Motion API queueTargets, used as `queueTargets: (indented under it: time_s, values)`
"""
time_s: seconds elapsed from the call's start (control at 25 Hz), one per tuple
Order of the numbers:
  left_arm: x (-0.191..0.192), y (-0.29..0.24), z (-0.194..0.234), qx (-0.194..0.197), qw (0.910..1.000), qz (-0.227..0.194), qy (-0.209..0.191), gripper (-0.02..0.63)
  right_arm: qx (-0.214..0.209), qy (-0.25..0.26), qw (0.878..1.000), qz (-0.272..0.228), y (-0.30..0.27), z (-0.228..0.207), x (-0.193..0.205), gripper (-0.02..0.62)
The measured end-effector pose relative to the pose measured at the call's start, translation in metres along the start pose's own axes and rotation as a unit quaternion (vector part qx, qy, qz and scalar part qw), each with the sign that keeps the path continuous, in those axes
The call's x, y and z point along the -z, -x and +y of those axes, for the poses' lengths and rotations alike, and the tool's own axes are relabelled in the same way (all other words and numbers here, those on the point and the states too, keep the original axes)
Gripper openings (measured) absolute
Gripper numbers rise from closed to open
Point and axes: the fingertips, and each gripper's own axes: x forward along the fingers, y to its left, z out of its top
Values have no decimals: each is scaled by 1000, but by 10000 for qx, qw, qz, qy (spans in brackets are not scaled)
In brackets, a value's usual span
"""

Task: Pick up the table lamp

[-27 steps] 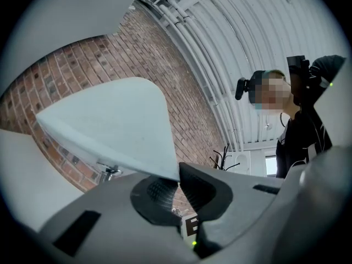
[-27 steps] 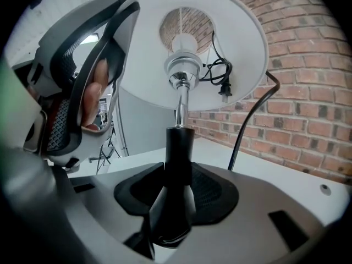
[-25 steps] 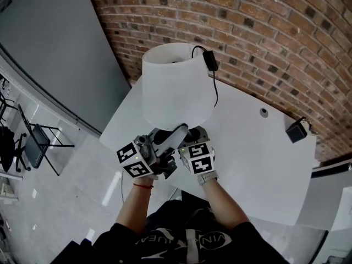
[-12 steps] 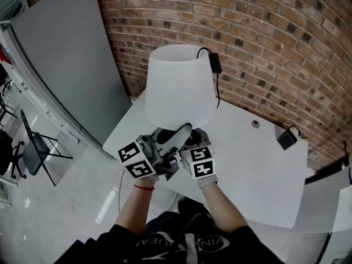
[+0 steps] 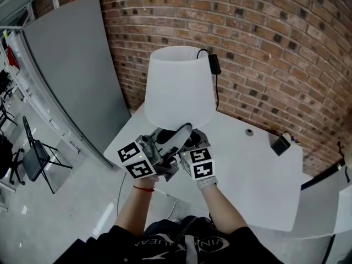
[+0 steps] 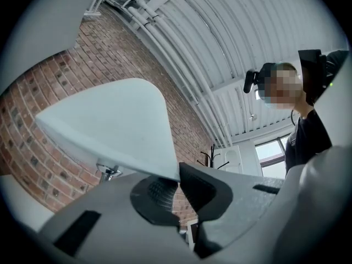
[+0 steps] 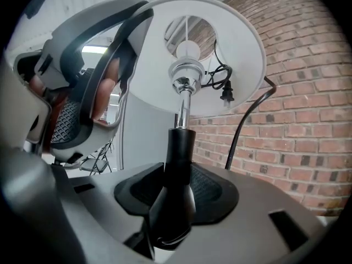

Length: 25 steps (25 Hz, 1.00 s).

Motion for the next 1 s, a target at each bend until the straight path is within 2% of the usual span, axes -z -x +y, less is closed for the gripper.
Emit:
queueTargets:
  time_s: [0.68, 1.0]
  values:
    - [-46, -52, -34, -44, 9986, -51, -525, 15, -222, 172, 9982, -529, 26, -18, -80, 149]
    - [-58, -71, -46, -76, 9972, -89, -745, 15, -271, 247, 9966, -732, 36, -27, -101, 149]
